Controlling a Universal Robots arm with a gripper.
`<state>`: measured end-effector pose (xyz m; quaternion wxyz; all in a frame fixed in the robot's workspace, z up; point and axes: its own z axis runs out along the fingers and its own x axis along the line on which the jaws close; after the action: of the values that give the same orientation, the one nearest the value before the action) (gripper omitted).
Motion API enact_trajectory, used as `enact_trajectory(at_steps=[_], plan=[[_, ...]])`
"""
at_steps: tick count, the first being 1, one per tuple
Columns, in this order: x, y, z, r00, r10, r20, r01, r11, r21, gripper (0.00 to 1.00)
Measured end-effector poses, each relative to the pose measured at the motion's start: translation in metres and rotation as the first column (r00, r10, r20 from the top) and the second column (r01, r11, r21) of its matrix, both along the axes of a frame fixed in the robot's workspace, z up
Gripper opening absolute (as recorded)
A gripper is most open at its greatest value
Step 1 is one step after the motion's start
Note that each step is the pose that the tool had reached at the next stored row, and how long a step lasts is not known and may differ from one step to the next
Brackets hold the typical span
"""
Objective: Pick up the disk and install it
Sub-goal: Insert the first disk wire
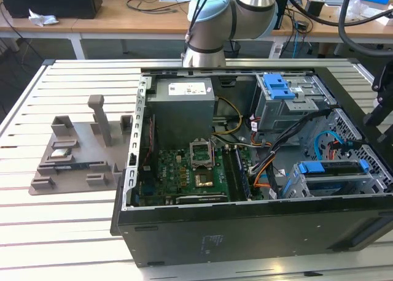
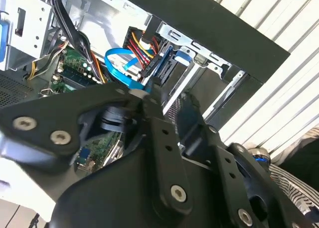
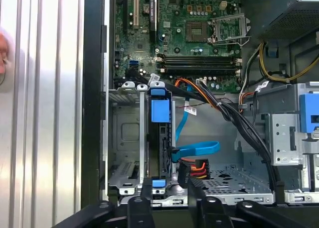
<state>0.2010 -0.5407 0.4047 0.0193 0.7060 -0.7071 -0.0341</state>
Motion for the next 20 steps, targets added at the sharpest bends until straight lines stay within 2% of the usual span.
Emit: enact_trajectory(at_steps=[1, 2, 3, 4, 5, 6, 16, 18, 20], plan=[[0.0, 0.0, -0.0001, 1.0, 0.0, 0.0001, 0.0, 1.0, -0.0019, 0.42], [0.0, 0.0012, -0.0025, 1.0, 0.0, -0.0001, 0.0, 1.0, -0.0043, 0.42], [0.0, 0.0052, -0.0089, 1.0, 0.0, -0.0001, 0.0, 1.0, -0.0053, 0.42], [0.001, 0.0111, -0.0147, 1.0, 0.0, -0.0003, 0.0, 1.0, -0.0077, 0.42], [0.002, 0.0146, -0.0165, 1.0, 0.0, -0.0002, 0.0, 0.9999, -0.0113, 0.42], [0.003, 0.0161, -0.018, 1.0, 0.0, -0.0004, 0.0, 0.9999, -0.0114, 0.42], [0.006, 0.0167, -0.0234, 1.0, 0.0, -0.0007, 0.0, 0.9999, -0.0116, 0.42], [0.008, 0.0177, -0.0259, 1.0, 0.0, -0.0008, 0.0, 0.9999, -0.0116, 0.42], [0.009, 0.0182, -0.0322, 1.0, 0.0, -0.0012, 0.0, 0.9999, -0.0116, 0.42]])
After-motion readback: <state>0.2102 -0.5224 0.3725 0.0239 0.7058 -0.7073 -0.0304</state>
